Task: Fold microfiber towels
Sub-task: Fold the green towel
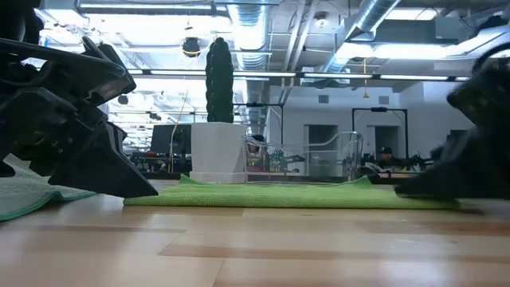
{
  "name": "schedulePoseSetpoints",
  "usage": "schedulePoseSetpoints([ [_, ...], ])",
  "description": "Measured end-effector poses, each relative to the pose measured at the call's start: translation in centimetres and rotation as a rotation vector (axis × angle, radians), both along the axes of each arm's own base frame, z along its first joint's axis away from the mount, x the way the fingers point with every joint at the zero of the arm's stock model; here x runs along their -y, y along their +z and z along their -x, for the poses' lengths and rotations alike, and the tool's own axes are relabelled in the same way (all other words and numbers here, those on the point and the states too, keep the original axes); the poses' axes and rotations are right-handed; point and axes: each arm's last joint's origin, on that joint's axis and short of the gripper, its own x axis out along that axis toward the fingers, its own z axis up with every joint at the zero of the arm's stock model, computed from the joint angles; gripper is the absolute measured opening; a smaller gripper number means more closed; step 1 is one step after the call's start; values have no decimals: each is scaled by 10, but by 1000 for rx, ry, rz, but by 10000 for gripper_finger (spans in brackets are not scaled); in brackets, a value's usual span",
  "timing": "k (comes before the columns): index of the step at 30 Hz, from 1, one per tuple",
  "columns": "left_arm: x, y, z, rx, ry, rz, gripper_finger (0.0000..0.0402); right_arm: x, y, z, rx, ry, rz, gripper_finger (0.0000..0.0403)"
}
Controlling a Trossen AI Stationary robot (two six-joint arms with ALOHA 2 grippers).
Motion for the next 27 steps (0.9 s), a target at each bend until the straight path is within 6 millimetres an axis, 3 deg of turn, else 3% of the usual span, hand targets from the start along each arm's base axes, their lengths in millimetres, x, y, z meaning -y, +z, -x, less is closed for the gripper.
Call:
schedulePoseSetpoints([
  [12,1,4,-1,21,-19,-10,0,2,-6,4,-44,-49,4,11],
  [21,7,44,-10,140,-56,-62,0,0,-7,5,-47,-40,6,11],
  [27,7,21,-10,72,-52,-65,0,1,-7,5,-49,-40,6,11],
])
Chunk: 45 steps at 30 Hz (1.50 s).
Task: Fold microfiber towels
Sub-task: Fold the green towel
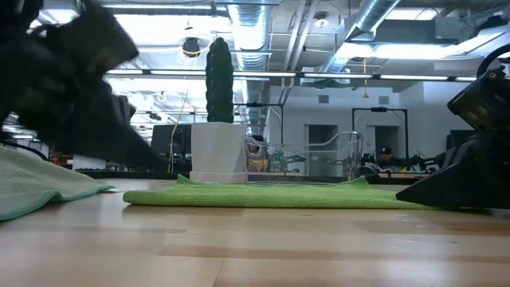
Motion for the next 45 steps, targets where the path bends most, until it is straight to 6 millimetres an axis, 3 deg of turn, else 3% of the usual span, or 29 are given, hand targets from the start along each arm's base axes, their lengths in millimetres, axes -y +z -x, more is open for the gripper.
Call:
schedulePoseSetpoints([
  [5,1,-23,-1,-28,31,13,0,0,0,0,1,1,-3,11],
  [9,1,-28,-2,-17,55,32,0,-3,9,-1,9,40,-31,16],
  [17,1,-27,-2,-21,46,28,0,-6,52,4,57,92,-16,66],
  [21,1,-28,-2,-23,45,28,0,-1,67,6,-102,108,-11,98],
  [29,1,-28,-2,-24,45,24,0,-6,99,-17,-455,173,85,174],
  [35,1,-28,-2,-27,41,14,0,-12,83,-13,-536,210,153,190],
  [38,1,-28,-2,-31,32,-1,0,-10,69,-10,-578,184,160,184],
  [45,1,-28,-1,-32,32,-2,0,-9,62,-10,-586,156,155,163],
])
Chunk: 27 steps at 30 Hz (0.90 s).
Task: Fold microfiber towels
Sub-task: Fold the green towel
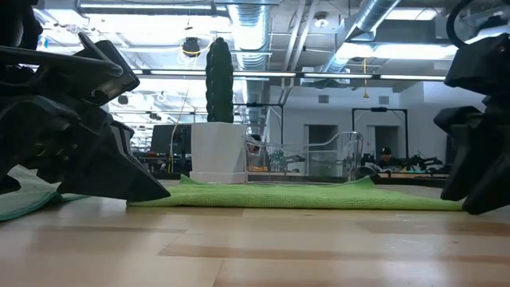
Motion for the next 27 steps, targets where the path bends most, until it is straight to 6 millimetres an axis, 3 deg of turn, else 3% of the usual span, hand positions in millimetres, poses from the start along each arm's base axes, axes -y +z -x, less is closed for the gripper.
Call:
schedulePoseSetpoints([
  [11,0,0,0,1,-1,-2,0,3,2,0,-11,-39,-20,16],
  [15,0,0,0,2,-1,-1,0,-1,10,-4,-32,2,-2,16],
  [27,0,0,0,3,-9,-11,0,-1,53,-49,12,102,78,14],
])
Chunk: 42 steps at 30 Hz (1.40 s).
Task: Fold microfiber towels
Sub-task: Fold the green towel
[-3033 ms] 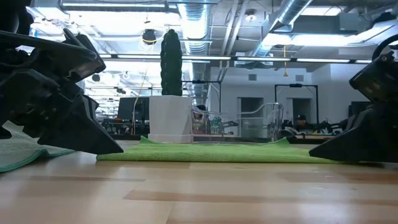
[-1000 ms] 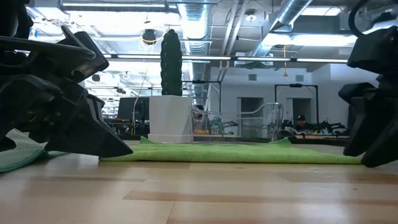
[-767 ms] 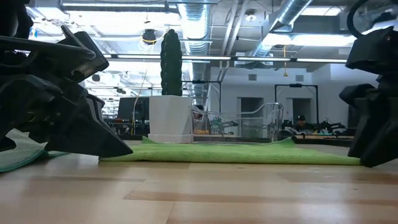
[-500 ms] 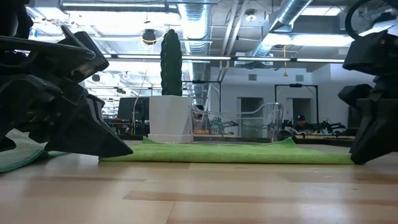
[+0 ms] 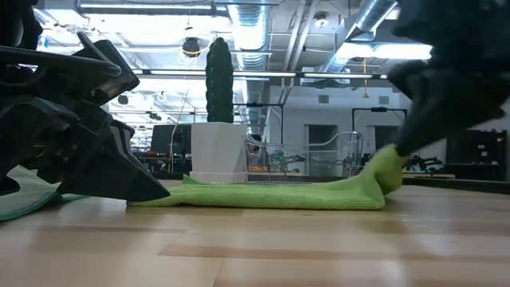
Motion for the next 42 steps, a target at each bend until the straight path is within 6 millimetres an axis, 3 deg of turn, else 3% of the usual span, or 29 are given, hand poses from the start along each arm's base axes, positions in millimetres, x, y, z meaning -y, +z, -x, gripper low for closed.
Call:
schedulePoseSetpoints([
  [13,0,0,0,0,-1,-2,0,18,8,-36,118,56,-73,17],
  [23,0,0,0,1,-5,-6,0,17,-23,-56,74,91,-97,18],
  [32,0,0,0,1,-8,-12,0,9,-18,-76,96,162,-48,16],
  [42,0,0,0,3,-6,-14,0,23,-22,-85,83,128,-70,30],
])
